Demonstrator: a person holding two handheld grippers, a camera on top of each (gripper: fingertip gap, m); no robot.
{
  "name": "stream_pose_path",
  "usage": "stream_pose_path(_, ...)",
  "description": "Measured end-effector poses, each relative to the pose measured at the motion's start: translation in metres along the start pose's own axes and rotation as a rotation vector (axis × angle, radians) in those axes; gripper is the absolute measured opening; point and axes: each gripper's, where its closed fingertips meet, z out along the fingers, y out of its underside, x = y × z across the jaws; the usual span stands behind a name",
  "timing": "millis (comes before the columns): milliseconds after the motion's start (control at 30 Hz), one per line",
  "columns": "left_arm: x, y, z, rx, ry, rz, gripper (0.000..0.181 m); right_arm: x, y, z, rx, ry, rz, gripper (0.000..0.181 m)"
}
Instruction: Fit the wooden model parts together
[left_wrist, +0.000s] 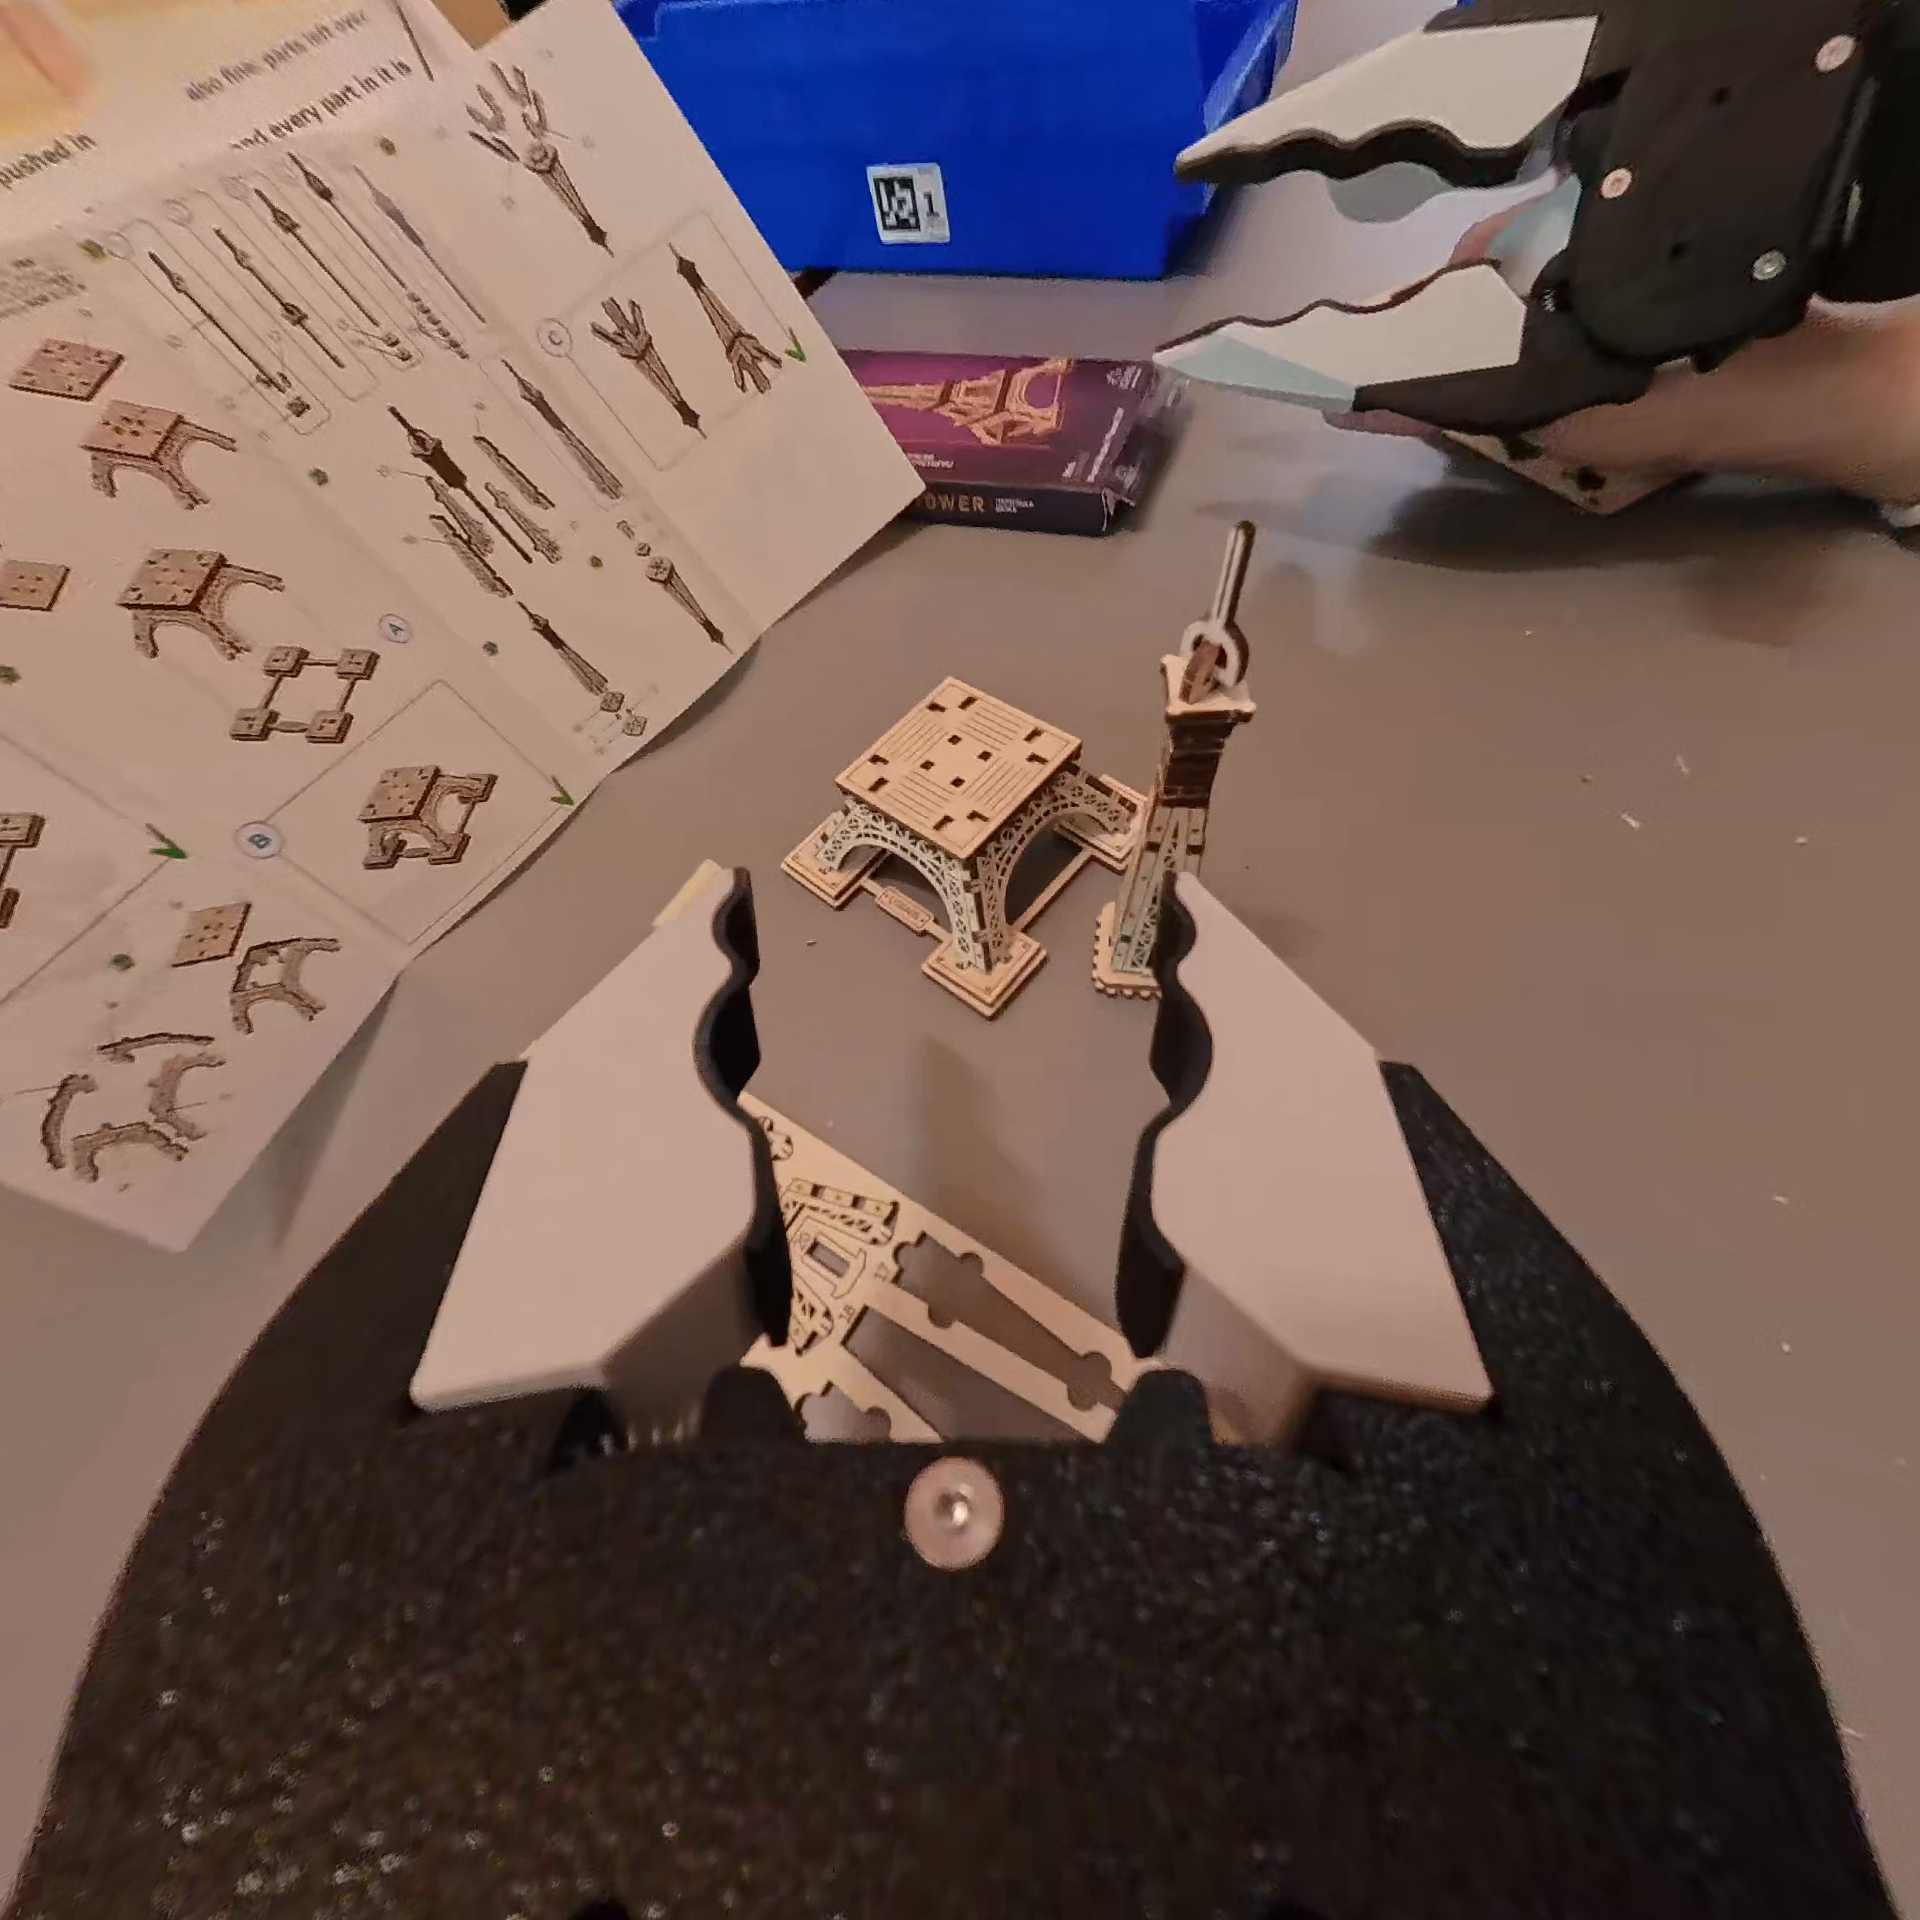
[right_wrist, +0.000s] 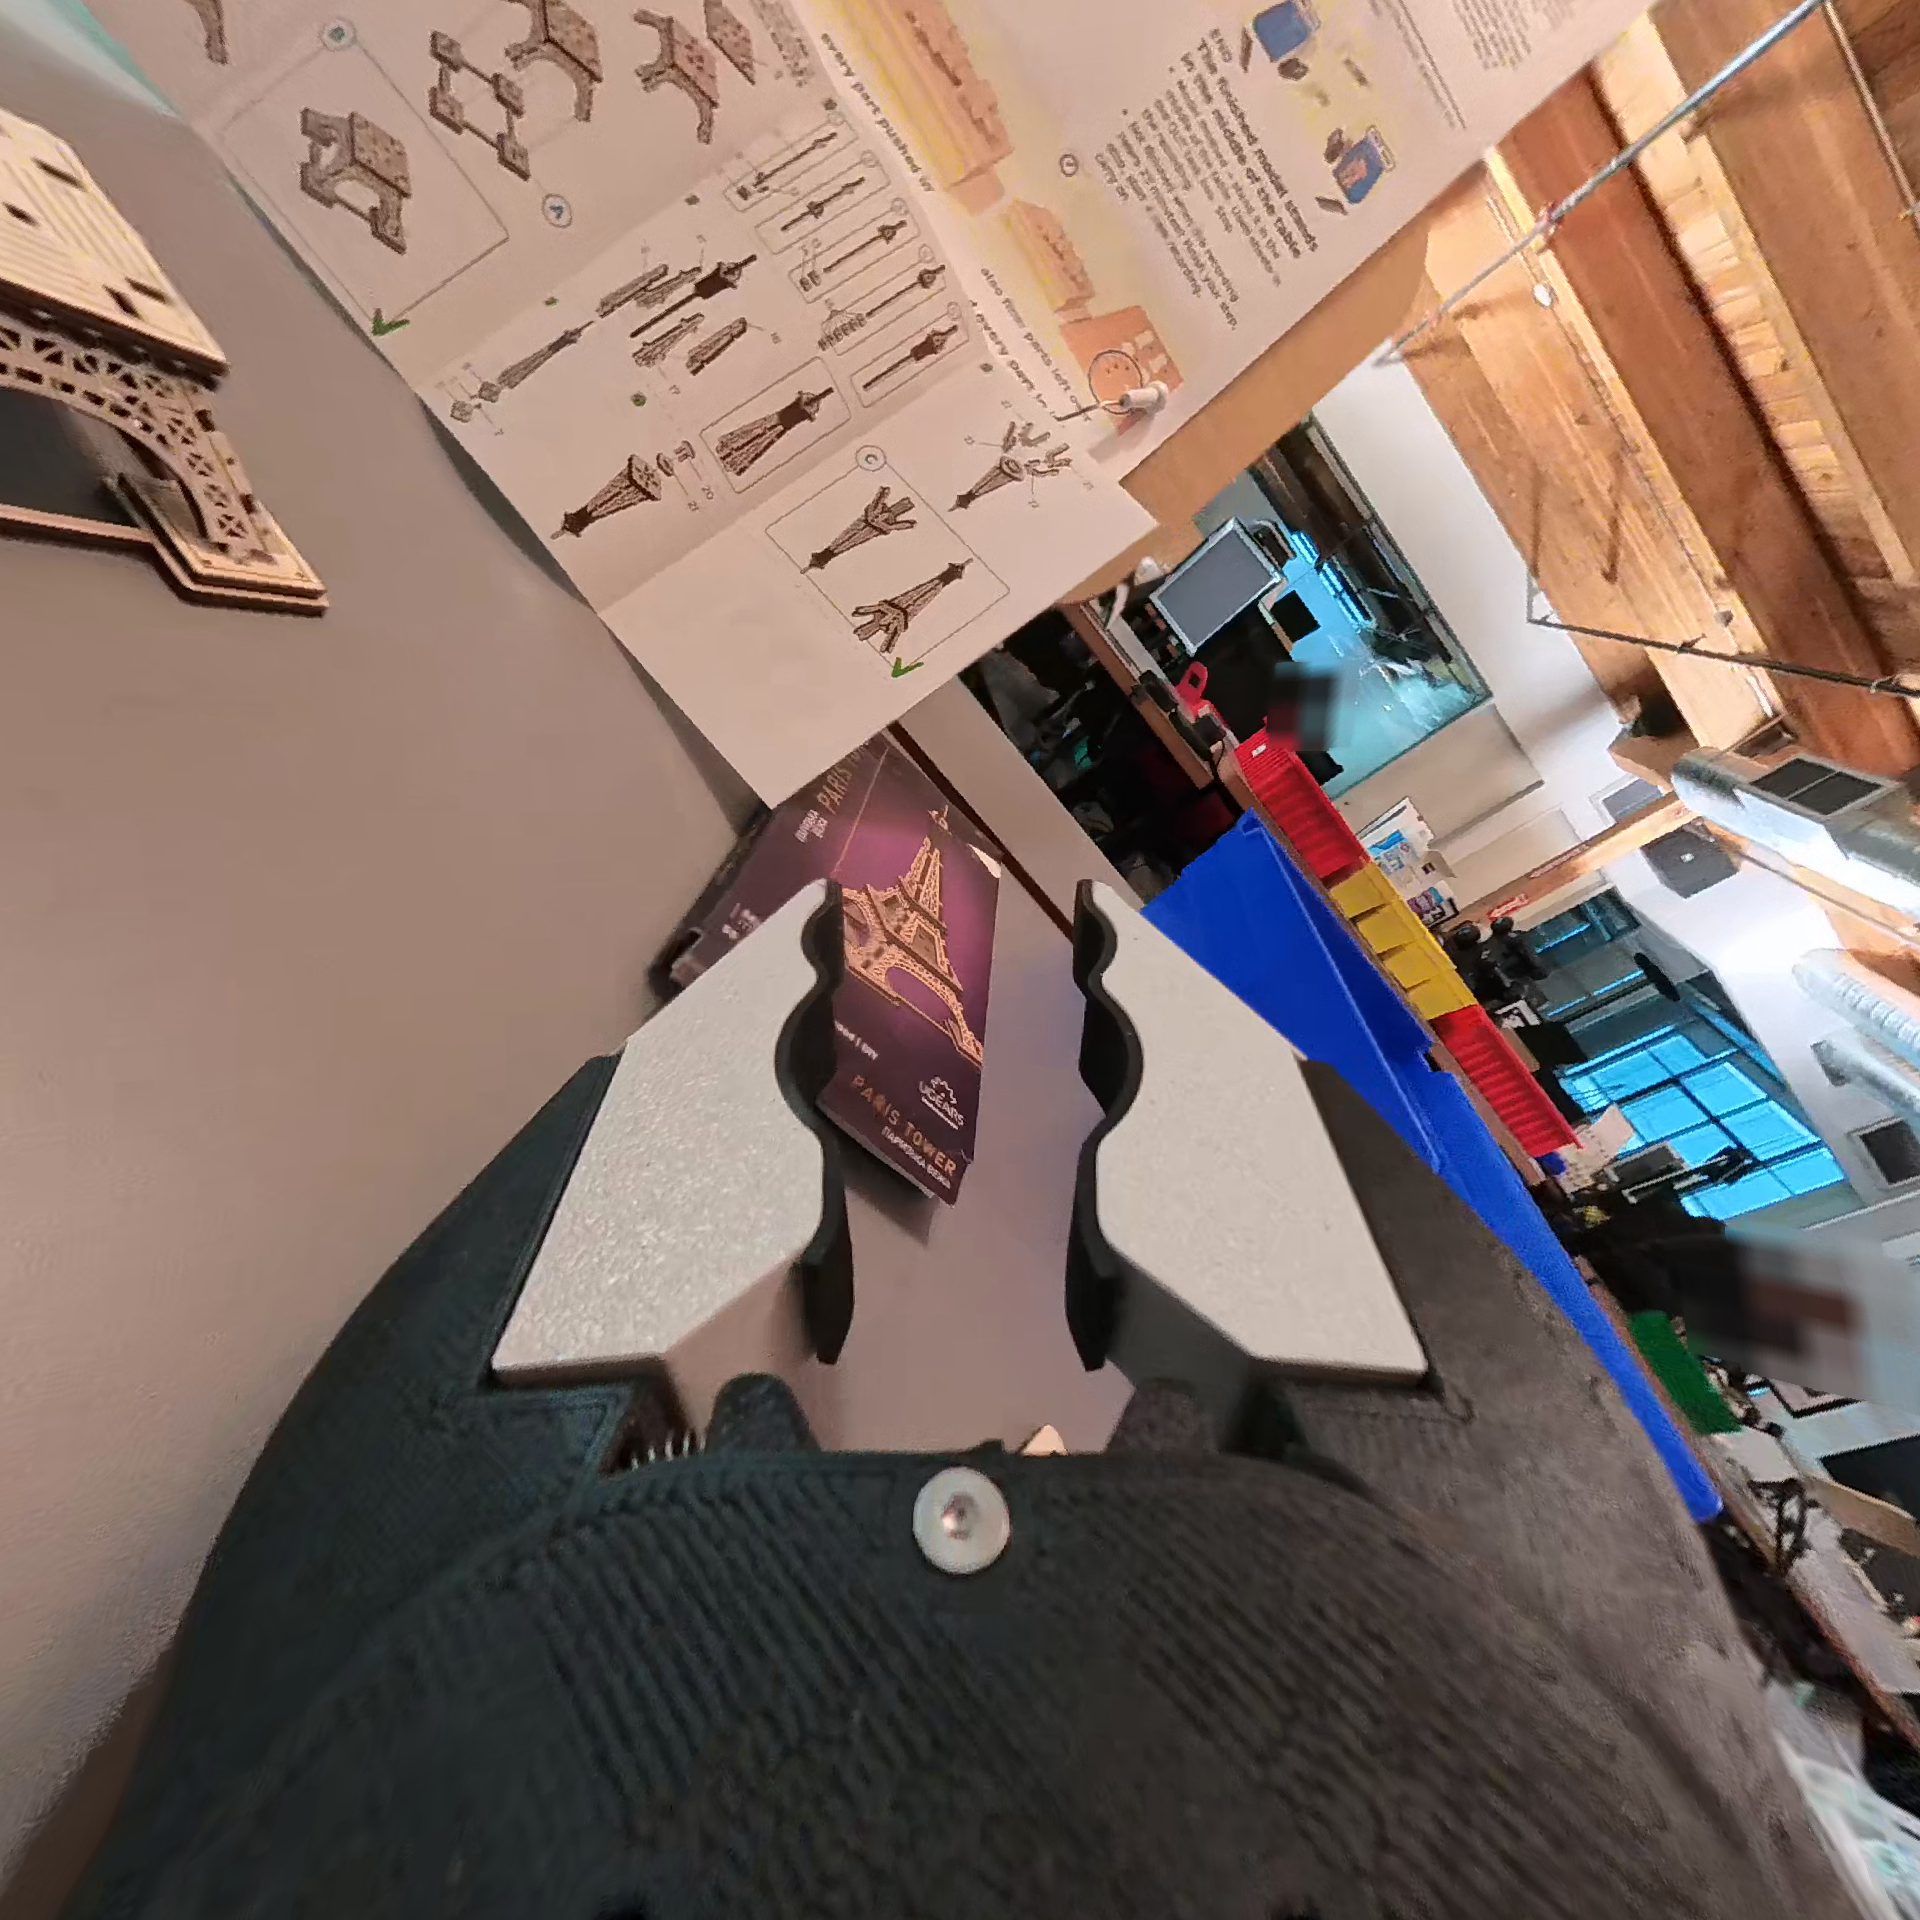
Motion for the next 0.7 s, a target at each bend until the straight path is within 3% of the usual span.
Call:
stream_pose_path(100, 0.008, 0.000, 0.000, 0.031, 0.065, -0.001, 0.072, 0.009, 0.003, 0.003, 0.007, -0.009, 0.060, 0.043)
stream_pose_path(233, 0.038, 0.019, 0.001, -0.050, 0.235, 0.088, 0.054, 0.019, -0.001, 0.004, 0.040, -0.028, 0.116, 0.043)
stream_pose_path(467, 0.062, 0.045, 0.031, -0.215, 0.288, 0.082, 0.062, -0.003, -0.011, 0.006, 0.100, -0.172, 0.195, 0.043)
stream_pose_path(533, 0.065, 0.048, 0.035, -0.237, 0.270, 0.132, 0.047, -0.016, -0.031, -0.001, 0.189, -0.247, 0.191, 0.042)
stream_pose_path(600, 0.070, 0.044, 0.035, -0.223, 0.286, 0.164, 0.012, -0.040, -0.052, -0.014, 0.286, -0.409, 0.188, 0.040)
stream_pose_path(700, 0.078, 0.036, 0.032, -0.211, 0.342, 0.105, 0.000, -0.063, -0.075, -0.034, 0.354, -0.599, 0.203, 0.043)
